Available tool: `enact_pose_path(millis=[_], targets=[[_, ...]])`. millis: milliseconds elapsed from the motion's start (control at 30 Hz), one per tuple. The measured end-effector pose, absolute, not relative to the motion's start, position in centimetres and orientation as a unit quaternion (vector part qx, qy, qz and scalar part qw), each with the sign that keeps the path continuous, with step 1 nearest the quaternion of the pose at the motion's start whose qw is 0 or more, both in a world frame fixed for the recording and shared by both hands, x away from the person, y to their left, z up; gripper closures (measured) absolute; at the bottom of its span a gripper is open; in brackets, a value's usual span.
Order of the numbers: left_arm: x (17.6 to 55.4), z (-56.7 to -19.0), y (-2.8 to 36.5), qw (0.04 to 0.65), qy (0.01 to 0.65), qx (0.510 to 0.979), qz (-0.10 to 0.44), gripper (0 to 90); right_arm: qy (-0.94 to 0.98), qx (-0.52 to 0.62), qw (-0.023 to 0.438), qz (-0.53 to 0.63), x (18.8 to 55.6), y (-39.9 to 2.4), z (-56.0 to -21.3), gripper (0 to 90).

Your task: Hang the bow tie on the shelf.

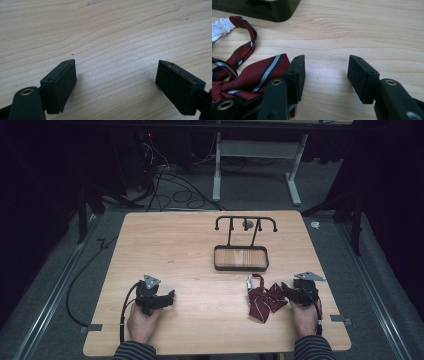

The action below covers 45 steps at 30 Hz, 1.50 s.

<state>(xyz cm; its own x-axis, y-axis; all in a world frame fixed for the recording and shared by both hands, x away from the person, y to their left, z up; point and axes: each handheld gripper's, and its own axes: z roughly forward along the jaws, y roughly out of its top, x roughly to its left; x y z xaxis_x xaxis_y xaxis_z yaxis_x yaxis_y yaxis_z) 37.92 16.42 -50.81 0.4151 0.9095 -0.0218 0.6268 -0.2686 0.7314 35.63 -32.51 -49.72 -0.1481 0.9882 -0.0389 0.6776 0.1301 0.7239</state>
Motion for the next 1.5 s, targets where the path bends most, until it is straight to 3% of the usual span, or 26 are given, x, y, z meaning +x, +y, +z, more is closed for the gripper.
enact_pose_path(millis=[333,867,1500], targets=[[37.9,-50.8,16.4,0.341,0.499,0.769,0.207,17.6,0.719,0.563,0.246,0.324,35.1,-31.4,-47.0,59.5],[37.7,-50.8,16.5,0.341,0.493,0.774,0.204,17.5,0.755,0.516,0.219,0.341,35.3,-27.3,-45.6,67.7],[37.5,-50.8,16.4,0.346,0.481,0.78,0.201,17.8,0.757,0.544,0.215,0.292,38.5,-24.2,-46.4,68.5]])
